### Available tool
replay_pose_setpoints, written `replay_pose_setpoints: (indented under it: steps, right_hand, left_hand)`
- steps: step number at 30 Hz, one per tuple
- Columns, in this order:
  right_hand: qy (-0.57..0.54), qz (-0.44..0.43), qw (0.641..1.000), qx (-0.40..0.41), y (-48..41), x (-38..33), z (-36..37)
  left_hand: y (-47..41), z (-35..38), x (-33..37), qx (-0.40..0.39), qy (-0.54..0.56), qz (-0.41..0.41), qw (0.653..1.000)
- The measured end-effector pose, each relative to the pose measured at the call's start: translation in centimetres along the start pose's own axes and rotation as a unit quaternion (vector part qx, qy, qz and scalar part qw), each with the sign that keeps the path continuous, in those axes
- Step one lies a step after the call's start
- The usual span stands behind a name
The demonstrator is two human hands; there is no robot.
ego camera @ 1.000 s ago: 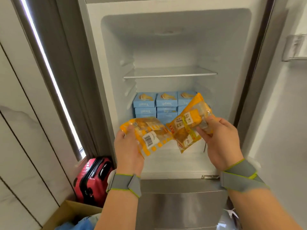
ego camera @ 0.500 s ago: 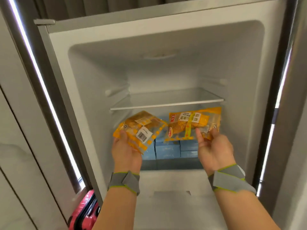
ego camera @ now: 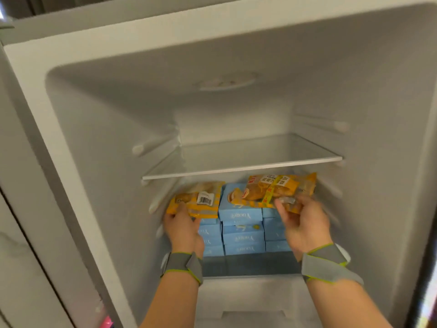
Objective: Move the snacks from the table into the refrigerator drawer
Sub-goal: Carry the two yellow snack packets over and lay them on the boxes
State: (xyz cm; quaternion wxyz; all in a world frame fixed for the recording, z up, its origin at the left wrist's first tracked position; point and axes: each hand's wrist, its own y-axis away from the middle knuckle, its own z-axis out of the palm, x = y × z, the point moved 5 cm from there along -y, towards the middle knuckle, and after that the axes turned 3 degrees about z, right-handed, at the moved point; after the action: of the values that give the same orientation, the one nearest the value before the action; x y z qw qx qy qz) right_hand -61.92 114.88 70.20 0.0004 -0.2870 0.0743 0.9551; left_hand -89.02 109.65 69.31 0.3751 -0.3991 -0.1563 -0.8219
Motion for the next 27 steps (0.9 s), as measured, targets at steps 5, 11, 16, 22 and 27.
replay_pose_setpoints:
  steps: [5, 11, 16, 22, 27]
  right_hand:
    - [0.247, 0.022, 0.968, -0.025, 0.1, -0.6, 0.5]
    - [0.310, 0.008, 0.950, -0.028, -1.1, -0.4, 0.7]
    - [0.143, -0.075, 0.987, -0.023, -0.9, 0.2, 1.1]
    - [0.104, -0.098, 0.990, 0.019, -1.3, 0.2, 0.0]
    - [0.172, -0.067, 0.983, 0.015, -1.4, 0.3, -0.1]
  left_hand:
    - [-0.9, -1.5, -1.6, 0.009, -0.096, -0.030, 0.995]
    - [-2.2, -1.5, -2.1, -0.001, -0.080, -0.005, 0.997]
    - [-2.1, -0.9, -2.5, 0.006, -0.026, -0.001, 1.000]
    - [-1.8, -0.7, -2.5, 0.003, -0.024, -0.006, 1.000]
    - [-1.1, -0.6, -2.4, 0.004, -0.033, -0.007, 0.999]
